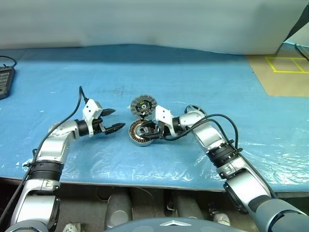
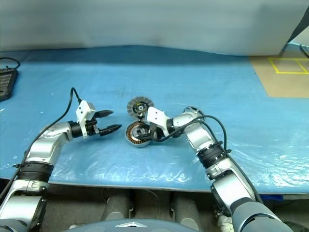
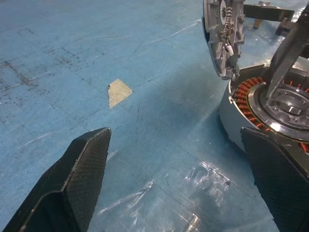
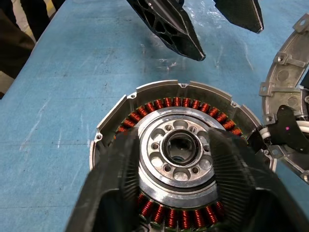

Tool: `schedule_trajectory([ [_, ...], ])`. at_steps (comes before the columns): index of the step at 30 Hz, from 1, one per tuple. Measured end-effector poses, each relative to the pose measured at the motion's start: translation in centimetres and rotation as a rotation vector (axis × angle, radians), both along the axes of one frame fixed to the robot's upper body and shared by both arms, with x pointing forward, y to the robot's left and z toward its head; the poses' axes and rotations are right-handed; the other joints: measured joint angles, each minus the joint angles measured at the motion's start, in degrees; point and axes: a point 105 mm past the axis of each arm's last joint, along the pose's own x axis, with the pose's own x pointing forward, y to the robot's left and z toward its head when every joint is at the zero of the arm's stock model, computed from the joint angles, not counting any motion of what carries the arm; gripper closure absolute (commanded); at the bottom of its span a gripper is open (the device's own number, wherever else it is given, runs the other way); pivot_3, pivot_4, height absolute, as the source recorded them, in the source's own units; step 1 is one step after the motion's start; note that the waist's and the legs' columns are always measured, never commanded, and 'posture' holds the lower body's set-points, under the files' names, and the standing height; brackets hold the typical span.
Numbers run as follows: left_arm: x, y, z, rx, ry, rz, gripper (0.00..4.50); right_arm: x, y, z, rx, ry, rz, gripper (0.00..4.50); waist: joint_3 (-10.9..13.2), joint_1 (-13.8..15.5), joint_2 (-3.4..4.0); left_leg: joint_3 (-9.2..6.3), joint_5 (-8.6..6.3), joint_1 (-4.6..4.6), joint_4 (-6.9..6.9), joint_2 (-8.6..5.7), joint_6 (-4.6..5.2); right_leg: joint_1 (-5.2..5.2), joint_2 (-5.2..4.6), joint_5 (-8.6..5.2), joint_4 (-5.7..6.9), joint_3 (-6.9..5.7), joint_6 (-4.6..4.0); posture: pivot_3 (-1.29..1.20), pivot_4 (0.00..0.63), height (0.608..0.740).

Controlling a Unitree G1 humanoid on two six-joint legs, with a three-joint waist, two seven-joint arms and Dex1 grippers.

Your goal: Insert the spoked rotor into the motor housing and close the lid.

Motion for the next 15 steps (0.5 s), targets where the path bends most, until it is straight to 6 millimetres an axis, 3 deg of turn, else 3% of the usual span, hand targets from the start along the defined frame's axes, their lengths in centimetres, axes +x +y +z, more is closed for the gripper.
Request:
schedule_trajectory([
  [10, -1.4, -0.3, 0.8, -0.009, -0.017, -0.082, 0.00, -0.3, 0.4, 0.8, 0.063, 0.056, 0.015, 1.21, 0.00, 0.02, 0.00, 0.00, 0.00, -0.01, -0.01, 0.01, 0.00, -0.01, 0.00, 0.00, 0.00, 0.00, 0.00, 0.00, 0.150, 0.740],
  [15, -2.1, -0.1, 0.8, -0.003, -0.014, -0.102, 0.00, -0.4, 0.5, 1.0, 0.086, 0.078, 0.017, 2.80, 0.00, -0.01, 0.00, 0.00, -0.01, 0.01, -0.01, 0.01, 0.00, -0.01, 0.00, 0.00, 0.01, 0.00, 0.00, 0.00, 0.150, 0.740],
])
